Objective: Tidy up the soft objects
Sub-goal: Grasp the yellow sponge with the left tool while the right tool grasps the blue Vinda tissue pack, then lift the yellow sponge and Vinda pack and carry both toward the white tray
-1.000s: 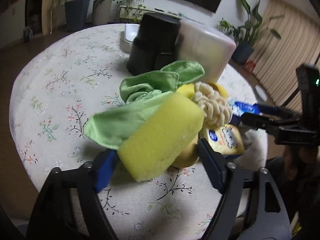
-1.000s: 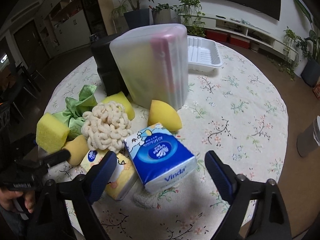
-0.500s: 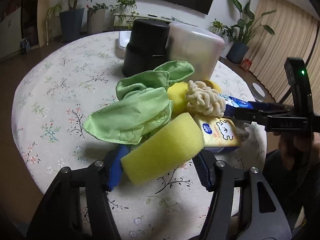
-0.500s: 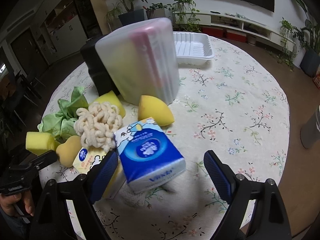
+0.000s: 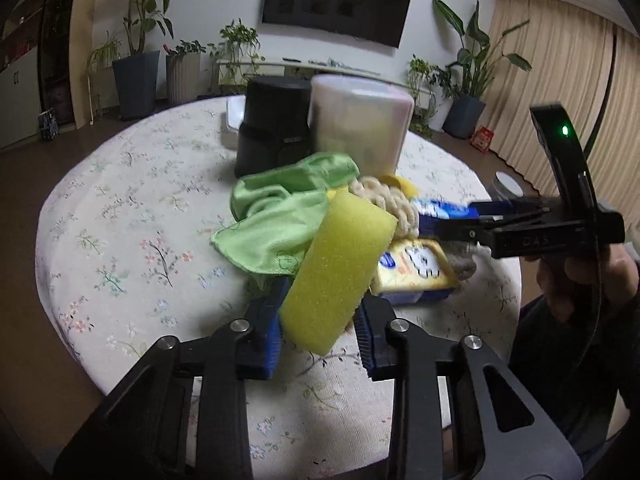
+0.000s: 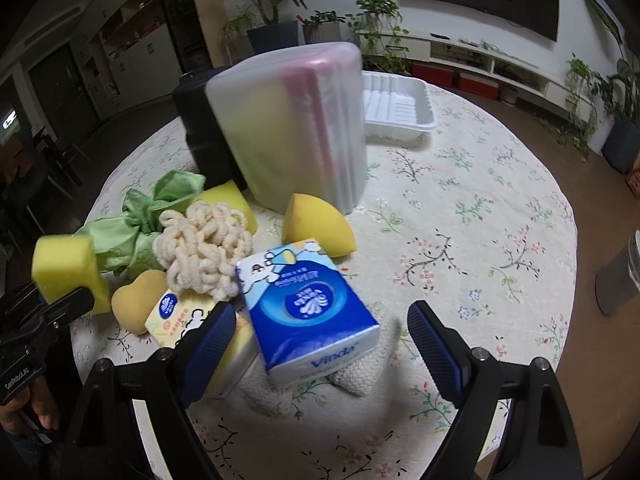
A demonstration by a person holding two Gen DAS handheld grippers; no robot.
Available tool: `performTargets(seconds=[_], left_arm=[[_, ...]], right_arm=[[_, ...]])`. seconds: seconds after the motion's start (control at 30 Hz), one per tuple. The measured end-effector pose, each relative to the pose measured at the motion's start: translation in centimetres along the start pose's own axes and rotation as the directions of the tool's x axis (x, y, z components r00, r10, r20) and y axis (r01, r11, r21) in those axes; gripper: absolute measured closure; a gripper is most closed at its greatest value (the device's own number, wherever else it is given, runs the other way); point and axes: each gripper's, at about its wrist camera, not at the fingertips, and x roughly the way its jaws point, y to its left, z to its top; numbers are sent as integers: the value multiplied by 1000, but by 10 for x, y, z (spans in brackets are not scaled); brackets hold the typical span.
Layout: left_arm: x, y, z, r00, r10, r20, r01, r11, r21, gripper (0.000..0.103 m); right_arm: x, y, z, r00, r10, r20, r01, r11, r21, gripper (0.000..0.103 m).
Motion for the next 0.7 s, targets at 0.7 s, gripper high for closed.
performTargets(seconds=[0.7], left_arm=[[3, 5, -1, 1000, -15, -6, 15, 999, -31, 81]], right_arm=[[4, -6, 1, 999, -40, 10, 40, 999, -9, 48]])
